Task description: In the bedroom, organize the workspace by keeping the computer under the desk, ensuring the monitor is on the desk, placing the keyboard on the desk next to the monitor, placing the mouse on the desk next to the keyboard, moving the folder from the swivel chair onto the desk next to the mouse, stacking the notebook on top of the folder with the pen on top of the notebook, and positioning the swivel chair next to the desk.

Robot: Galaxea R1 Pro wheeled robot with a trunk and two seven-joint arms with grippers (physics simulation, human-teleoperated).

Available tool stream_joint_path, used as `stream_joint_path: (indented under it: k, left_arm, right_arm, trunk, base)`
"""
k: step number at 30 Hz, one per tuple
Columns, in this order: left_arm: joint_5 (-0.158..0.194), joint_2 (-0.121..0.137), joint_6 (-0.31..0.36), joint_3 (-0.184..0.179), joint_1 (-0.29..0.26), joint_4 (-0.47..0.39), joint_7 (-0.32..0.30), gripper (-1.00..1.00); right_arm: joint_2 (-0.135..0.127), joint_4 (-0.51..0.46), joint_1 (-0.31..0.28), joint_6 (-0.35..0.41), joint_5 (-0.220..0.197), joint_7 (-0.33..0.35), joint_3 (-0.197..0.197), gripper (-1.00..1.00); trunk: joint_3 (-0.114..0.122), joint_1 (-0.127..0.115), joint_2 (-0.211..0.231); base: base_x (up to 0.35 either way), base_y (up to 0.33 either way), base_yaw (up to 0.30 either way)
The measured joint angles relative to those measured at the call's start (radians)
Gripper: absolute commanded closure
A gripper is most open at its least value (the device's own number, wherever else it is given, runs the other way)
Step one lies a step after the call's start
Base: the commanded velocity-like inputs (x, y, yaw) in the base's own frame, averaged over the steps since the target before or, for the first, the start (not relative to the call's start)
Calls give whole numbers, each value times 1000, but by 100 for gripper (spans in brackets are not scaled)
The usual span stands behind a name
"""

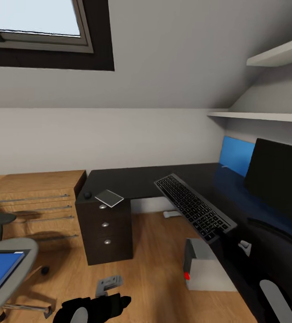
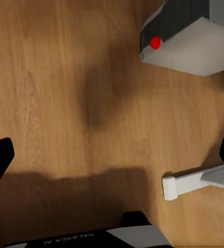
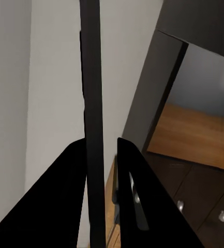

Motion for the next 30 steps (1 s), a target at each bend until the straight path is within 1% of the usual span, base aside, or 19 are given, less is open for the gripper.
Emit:
stream_joint_path:
  k: [8, 9, 11, 12, 15, 16, 18, 20, 26, 30]
  left_arm:
    - [0, 0, 0, 0, 0, 0, -1, -100]
    - [0, 0, 0, 0, 0, 0, -1, -100]
    - [3, -6, -1, 2, 0, 11, 0, -100]
    - [1, -7, -1, 2, 0, 17, 0, -100]
    - [2, -7, -1, 2, 0, 24, 0, -100]
    - [2, -8, -1, 2, 0, 23, 0, -100]
    - [2, -9, -1, 2, 0, 22, 0, -100]
    - [3, -2, -1, 1, 0, 22, 0, -100]
    - [6, 6, -1, 0, 1, 21, -1, -100]
    - [6, 7, -1, -1, 0, 21, -1, -100]
  right_arm:
    - [0, 3, 0, 0, 0, 0, -1, 100]
    - [0, 3, 0, 0, 0, 0, -1, 100]
    - [11, -5, -6, -11, -14, -16, 10, 100]
    - [16, -4, -6, -18, -12, -25, 11, 100]
    - [33, -4, -6, -37, -18, -51, 7, 100]
    - [39, -4, -6, -32, -21, -50, 4, 100]
    - [50, -3, -6, -22, -9, -44, -3, 100]
    - [57, -4, -6, -11, -3, -39, -6, 100]
    - [64, -7, -6, 20, 2, -22, -10, 100]
    - [65, -8, -6, 41, 3, -10, -11, 100]
  trunk:
    - [0, 0, 0]
    - [0, 0, 0]
    - [0, -1, 0]
    - [0, 0, 0]
    - [0, 0, 0]
    - [0, 0, 0]
    - [0, 0, 0]
    - [0, 0, 0]
    - [0, 0, 0]
    - [0, 0, 0]
  base:
    - [-318, -112, 0]
    - [0, 0, 0]
    - [0, 0, 0]
    - [0, 0, 0]
    - [0, 0, 0]
    - [0, 0, 0]
    - [0, 0, 0]
    - [0, 0, 0]
    - [-24, 0, 0]
    - [-187, 0, 0]
